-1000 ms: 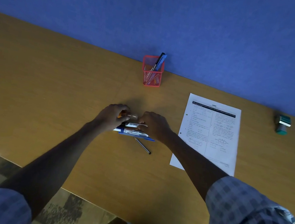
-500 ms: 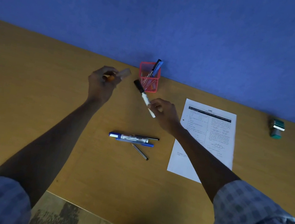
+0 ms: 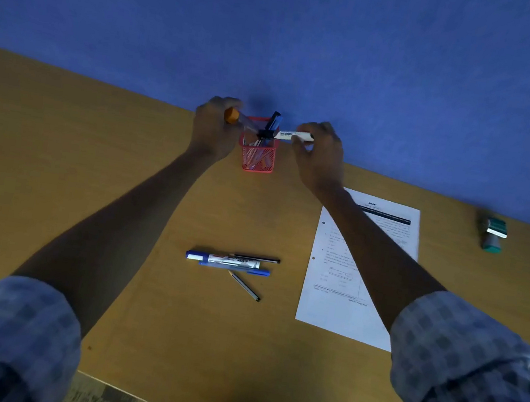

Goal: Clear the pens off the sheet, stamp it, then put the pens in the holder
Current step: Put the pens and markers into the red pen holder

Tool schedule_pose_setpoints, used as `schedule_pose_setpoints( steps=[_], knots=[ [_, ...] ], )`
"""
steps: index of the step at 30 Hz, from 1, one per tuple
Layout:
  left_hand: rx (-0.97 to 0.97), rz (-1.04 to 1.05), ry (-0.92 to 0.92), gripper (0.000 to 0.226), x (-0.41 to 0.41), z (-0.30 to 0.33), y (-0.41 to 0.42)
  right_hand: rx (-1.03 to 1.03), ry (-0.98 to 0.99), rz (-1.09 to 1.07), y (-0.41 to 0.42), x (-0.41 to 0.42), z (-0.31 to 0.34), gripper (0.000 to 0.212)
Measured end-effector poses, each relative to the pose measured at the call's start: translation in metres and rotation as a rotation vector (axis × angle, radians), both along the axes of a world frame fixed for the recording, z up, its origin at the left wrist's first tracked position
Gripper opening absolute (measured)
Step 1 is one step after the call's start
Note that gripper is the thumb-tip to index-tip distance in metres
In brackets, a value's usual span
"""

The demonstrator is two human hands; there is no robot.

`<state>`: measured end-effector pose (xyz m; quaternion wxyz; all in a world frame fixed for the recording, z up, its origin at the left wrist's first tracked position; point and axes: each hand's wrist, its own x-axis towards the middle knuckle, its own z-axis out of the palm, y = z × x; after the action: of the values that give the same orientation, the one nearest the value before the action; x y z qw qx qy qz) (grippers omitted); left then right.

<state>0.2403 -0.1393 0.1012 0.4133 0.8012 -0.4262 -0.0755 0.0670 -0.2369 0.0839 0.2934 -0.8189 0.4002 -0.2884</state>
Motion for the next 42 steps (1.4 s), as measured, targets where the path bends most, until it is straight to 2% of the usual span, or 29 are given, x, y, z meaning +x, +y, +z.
schedule_pose_setpoints(
  steps=[3,10,16,22,27,31,37,42],
  knots=[
    [0.111,-0.094,-0.045,0.049,-0.001,0.002,-0.009,-0.008,0.03,0.038,-0.008,0.006,0.004,0.021],
    [0.379,-0.245,-0.342,0.045,0.005,-0.004,-0.026,0.039,-0.04,0.069,-0.013,0.018,0.007,0.027],
    [0.519,-0.271,-0.421,0.061,0.006,-0.011,-0.03,0.095,-0.034,0.07,-0.016,0.029,0.003,0.045],
    [0.363,-0.204,-0.391,0.057,0.006,-0.015,-0.018,0.027,0.053,0.0,-0.011,0.023,-0.005,0.044],
    [0.217,-0.135,-0.38,0.049,-0.002,-0.019,0.004,-0.011,0.065,0.03,0.002,0.013,-0.011,0.032],
    [0.2,-0.117,-0.376,0.042,-0.012,-0.024,0.025,-0.071,0.08,0.071,0.018,0.002,-0.02,0.022],
    [0.224,-0.174,-0.26,0.031,-0.029,-0.039,0.059,0.059,0.165,0.19,0.048,-0.018,-0.035,0.023],
    [0.331,-0.237,-0.166,0.025,-0.034,-0.055,0.089,0.164,0.271,0.304,0.071,-0.037,-0.047,0.018]
  ],
)
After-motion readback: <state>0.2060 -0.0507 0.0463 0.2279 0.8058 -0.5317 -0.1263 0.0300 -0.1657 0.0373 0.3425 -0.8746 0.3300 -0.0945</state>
